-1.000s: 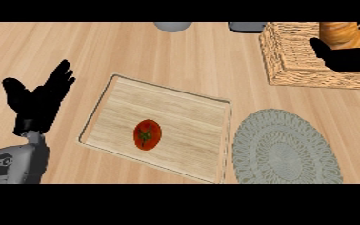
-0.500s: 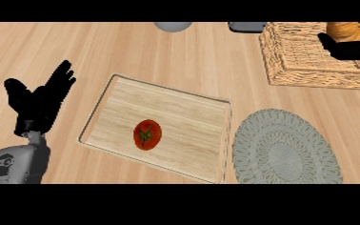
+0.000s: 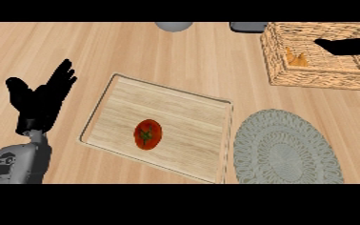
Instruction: Pick the croissant from the placemat and place it in the basket
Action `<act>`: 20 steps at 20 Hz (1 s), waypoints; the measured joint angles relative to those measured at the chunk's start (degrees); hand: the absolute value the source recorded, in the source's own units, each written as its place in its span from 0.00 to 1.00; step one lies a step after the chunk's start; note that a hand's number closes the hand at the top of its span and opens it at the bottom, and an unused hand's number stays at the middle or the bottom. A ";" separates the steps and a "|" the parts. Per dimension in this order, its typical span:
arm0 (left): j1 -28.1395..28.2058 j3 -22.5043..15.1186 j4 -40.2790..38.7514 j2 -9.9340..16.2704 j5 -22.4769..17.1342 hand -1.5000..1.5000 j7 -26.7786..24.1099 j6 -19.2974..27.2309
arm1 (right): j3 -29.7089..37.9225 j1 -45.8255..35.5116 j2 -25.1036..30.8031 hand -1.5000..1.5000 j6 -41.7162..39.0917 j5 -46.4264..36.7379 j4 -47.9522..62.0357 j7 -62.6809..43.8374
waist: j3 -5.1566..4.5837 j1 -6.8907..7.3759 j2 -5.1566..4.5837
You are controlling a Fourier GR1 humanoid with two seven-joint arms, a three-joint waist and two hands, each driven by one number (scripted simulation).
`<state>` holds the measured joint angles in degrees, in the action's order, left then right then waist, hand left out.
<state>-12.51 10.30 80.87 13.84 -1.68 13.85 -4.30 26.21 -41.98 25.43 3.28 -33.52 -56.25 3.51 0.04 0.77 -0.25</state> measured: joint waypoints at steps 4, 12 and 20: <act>-0.19 0.21 -1.94 -0.13 0.02 0.50 -1.51 -0.47 | 0.06 -2.79 1.11 0.00 0.12 2.16 5.28 4.19 | -0.02 -0.11 0.04; 0.24 0.74 -1.50 0.19 -0.34 0.50 -1.05 -0.67 | 9.25 -5.92 4.87 0.00 0.49 11.90 10.17 3.43 | 0.00 -0.43 0.17; 0.05 0.92 -0.12 0.80 -0.80 0.50 0.17 -1.24 | 20.12 -3.02 17.81 0.00 -9.62 22.48 19.46 4.29 | 0.06 -0.44 -0.01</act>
<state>-12.47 11.22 80.74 14.64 -2.48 14.02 -5.54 46.33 -45.01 43.24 -6.34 -11.04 -36.79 7.80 0.10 0.33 -0.26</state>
